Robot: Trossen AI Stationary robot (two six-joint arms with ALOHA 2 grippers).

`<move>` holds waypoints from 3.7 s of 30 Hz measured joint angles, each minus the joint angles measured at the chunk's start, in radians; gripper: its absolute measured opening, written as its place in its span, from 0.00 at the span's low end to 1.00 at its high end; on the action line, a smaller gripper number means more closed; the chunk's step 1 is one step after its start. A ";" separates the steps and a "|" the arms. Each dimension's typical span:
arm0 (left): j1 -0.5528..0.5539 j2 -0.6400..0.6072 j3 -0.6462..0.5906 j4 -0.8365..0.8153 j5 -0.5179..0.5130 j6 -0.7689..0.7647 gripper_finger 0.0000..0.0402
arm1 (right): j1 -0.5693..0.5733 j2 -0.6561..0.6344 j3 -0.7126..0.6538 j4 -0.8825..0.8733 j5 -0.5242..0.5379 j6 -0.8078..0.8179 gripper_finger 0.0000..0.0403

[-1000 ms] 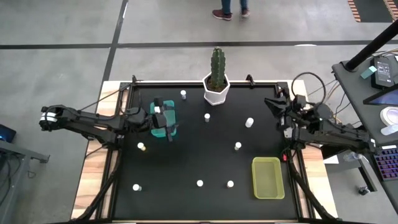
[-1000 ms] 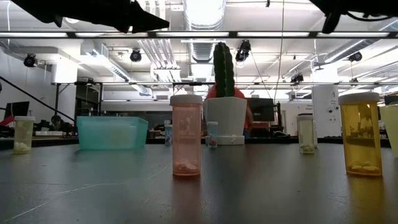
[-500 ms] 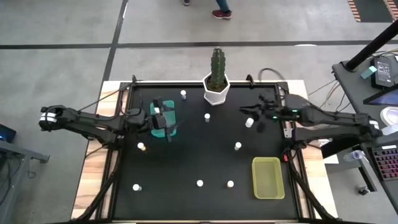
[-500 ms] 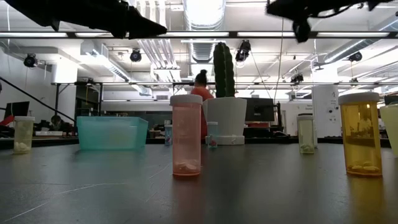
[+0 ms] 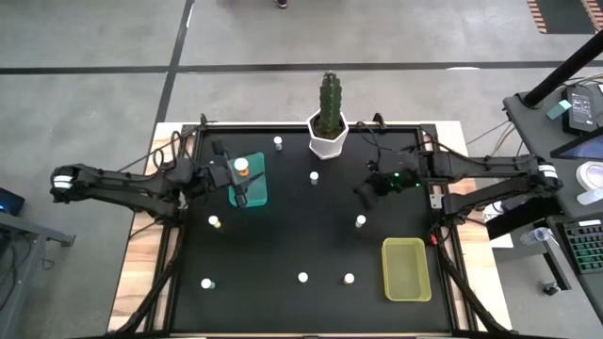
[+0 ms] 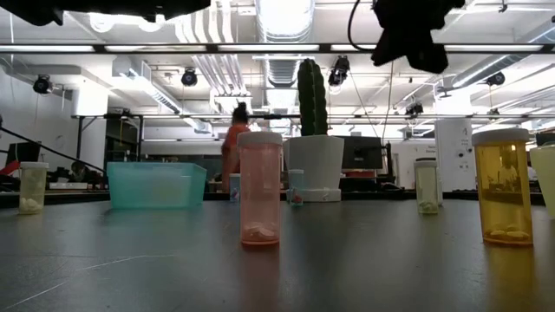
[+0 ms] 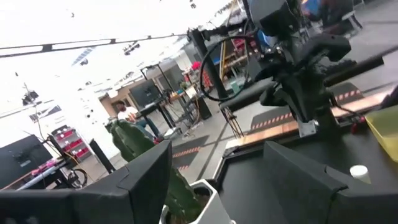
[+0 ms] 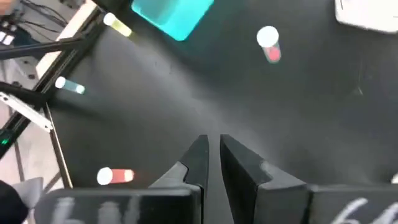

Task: Pick and place medicine bottles into bin by pill shape (circle, oval)
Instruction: Put the right yellow tablet bottle into the yellow bin

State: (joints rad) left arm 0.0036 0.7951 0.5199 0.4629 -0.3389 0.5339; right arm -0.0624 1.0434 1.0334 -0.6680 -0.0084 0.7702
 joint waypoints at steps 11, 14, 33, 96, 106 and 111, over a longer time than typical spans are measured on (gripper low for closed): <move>0.000 -0.073 -0.037 -0.021 0.000 0.002 0.59 | 0.084 0.241 0.218 -0.360 0.000 0.233 0.08; 0.000 -0.076 -0.037 -0.044 0.000 0.001 0.59 | 0.122 0.287 0.248 -0.391 -0.020 0.298 0.08; 0.000 -0.087 -0.037 -0.052 0.000 0.006 0.59 | 0.171 0.467 0.263 -0.459 -0.052 0.514 0.20; 0.001 -0.075 -0.037 -0.053 -0.002 0.027 0.59 | 0.147 0.511 0.128 -0.310 -0.019 0.433 0.30; 0.001 -0.075 -0.037 -0.053 -0.003 0.028 0.59 | 0.215 0.428 0.209 -0.372 -0.046 0.408 0.30; 0.001 -0.075 -0.037 -0.053 -0.007 0.029 0.59 | 0.304 0.393 0.242 -0.373 -0.111 0.399 0.29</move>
State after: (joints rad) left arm 0.0048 0.7200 0.4828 0.4098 -0.3464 0.5630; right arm 0.2420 1.4367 1.2759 -1.0415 -0.1194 1.1688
